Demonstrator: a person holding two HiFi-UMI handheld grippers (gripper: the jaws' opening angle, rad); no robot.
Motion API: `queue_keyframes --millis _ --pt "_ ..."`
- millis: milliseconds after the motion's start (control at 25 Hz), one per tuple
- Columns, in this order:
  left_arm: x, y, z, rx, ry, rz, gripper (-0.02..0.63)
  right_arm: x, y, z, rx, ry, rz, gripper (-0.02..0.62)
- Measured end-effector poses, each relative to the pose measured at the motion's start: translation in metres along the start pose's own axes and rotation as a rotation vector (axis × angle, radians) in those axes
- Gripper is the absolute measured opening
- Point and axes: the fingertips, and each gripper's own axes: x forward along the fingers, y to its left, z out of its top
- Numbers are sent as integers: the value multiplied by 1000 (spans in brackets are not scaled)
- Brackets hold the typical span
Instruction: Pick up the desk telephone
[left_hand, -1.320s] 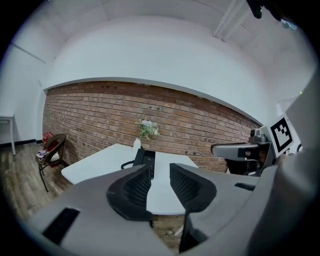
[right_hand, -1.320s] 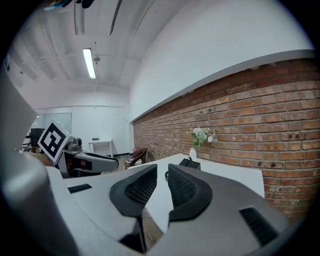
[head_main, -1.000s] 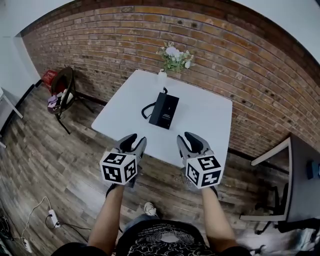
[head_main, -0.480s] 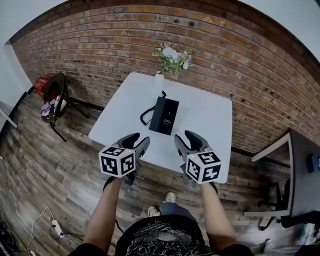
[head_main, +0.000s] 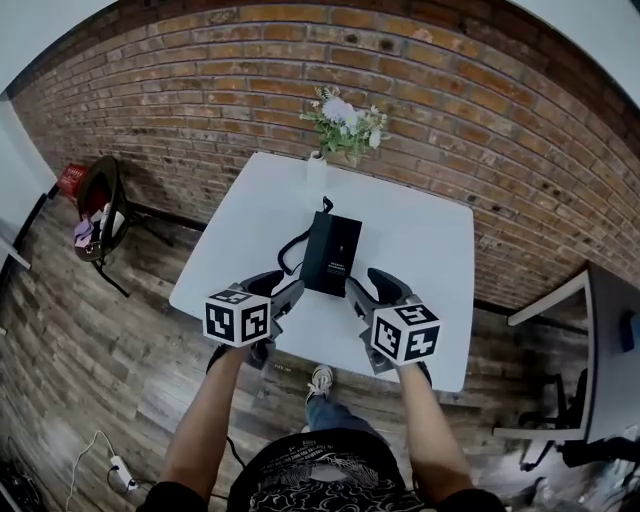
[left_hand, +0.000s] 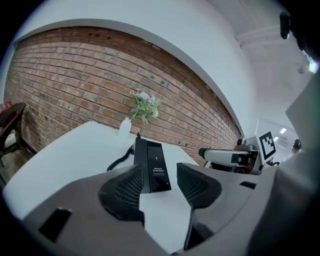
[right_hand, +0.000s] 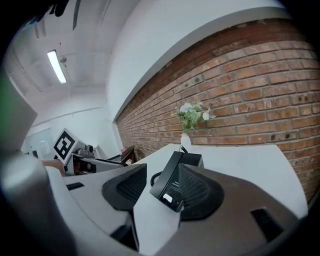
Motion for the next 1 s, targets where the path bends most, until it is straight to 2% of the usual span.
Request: queue_keyframes --millis 360,520,720,880,1000 --pt "83 49 15 -72 125 -92 242 71 -49 -18 119 118 14 210" --pt "114 62 8 -109 205 -152 273 95 -66 -34 183 170 33 228" --pt "141 76 1 -164 275 -196 276 116 -79 -51 258 226 67 259" --pt "156 80 -3 -145 334 -225 276 128 -85 -61 321 258 98 267" --pt "165 80 -4 -164 354 -254 278 135 -84 -65 354 277 122 268"
